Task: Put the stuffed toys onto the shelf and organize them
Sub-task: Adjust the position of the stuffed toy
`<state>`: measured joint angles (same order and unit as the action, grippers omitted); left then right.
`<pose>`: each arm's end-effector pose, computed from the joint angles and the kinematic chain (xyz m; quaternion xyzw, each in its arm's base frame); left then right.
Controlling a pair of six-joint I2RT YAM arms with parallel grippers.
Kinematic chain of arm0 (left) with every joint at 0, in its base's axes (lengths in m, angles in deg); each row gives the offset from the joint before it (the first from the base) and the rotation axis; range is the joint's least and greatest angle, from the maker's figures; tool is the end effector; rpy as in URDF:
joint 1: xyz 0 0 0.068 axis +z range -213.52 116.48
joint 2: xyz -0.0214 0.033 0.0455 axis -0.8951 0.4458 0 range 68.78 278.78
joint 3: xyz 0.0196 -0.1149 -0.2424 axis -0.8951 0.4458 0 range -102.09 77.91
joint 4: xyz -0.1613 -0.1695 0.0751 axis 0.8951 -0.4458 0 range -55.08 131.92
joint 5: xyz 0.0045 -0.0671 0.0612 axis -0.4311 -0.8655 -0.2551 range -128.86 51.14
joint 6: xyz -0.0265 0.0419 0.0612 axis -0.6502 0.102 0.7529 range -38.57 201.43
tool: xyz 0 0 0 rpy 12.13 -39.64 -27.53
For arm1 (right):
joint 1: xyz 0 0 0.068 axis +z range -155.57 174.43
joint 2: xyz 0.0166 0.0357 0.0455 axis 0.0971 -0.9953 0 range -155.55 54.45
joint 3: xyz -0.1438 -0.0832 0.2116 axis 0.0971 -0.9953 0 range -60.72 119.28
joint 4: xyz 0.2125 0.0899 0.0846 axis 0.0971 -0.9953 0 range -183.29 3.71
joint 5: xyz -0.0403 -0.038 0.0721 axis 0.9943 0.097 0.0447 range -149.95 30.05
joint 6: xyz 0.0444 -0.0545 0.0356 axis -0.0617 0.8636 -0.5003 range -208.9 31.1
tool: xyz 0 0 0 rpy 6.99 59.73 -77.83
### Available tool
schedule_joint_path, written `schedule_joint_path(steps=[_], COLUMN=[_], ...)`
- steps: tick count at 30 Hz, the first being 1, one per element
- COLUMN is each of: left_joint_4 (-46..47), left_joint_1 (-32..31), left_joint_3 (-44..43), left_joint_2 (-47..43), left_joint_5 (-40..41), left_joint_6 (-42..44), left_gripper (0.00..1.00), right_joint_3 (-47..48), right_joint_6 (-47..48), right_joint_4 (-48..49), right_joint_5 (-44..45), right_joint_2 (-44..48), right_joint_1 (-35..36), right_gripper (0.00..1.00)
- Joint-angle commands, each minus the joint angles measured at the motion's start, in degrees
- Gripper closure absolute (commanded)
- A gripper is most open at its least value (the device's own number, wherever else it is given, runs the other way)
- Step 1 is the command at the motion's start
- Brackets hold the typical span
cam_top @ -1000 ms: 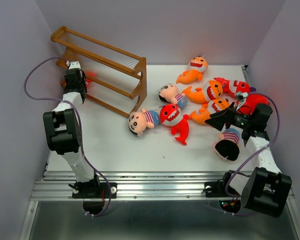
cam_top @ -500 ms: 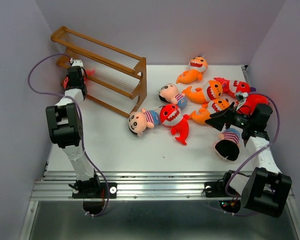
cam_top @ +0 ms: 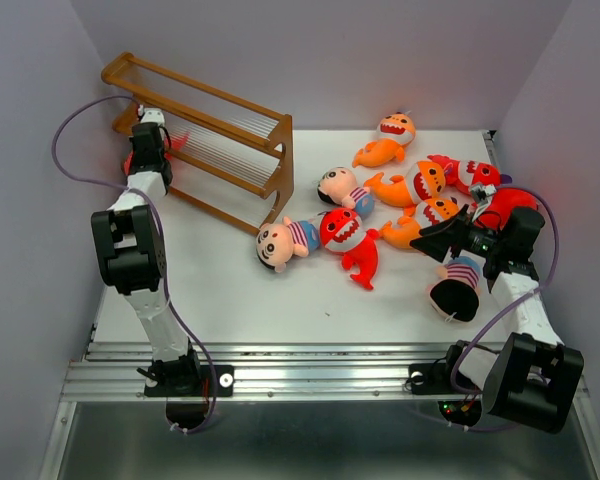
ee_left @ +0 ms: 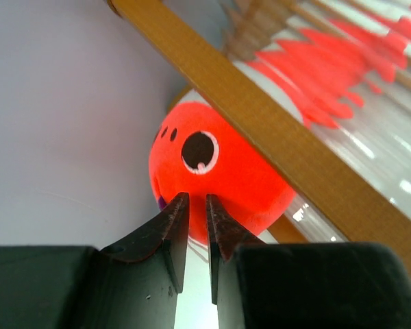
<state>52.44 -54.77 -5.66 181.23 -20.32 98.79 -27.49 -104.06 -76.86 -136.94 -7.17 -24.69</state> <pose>0.4703 0.0941 0.2528 -0.0340 0.8051 0.2577 0.5332 0.2201 -0.0065 0.2577 -0.1579 0.7153 0.4907 0.4719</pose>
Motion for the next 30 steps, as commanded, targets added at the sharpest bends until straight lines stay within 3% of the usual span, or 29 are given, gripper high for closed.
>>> schedule_joint_path(steps=[1, 11, 15, 19, 22, 30], left_joint_4=[2.4, 3.7, 4.6, 5.1, 5.3, -0.9], left_joint_1=[0.4, 0.4, 0.4, 0.4, 0.5, 0.4], left_joint_3=[-3.9, -2.7, -1.5, -0.2, 1.3, 2.9], left_joint_2=[0.6, -0.2, -3.0, -5.7, -7.7, -9.3], left_joint_5=[0.5, -0.4, -1.3, -1.8, -2.1, -2.2], left_joint_6=[1.4, 1.2, -0.6, -1.5, -2.0, -6.6], left_gripper=[0.73, 0.69, 0.45, 0.29, 0.23, 0.19], right_joint_3=[1.8, 1.8, 1.9, 1.9, 1.9, 1.7], right_joint_6=[0.9, 1.2, 1.1, 1.1, 1.0, 1.0], right_joint_4=[1.9, 1.8, 1.8, 1.8, 1.8, 1.8], right_joint_5=[-1.3, -1.0, -1.1, -1.3, -1.4, -1.7], right_joint_2=[-0.1, -0.4, -0.7, -0.4, -0.1, -0.1], right_joint_1=[-0.4, -0.4, -0.4, -0.4, -0.4, -0.4], right_gripper=[0.0, 0.0, 0.0, 0.0, 0.0, 0.0])
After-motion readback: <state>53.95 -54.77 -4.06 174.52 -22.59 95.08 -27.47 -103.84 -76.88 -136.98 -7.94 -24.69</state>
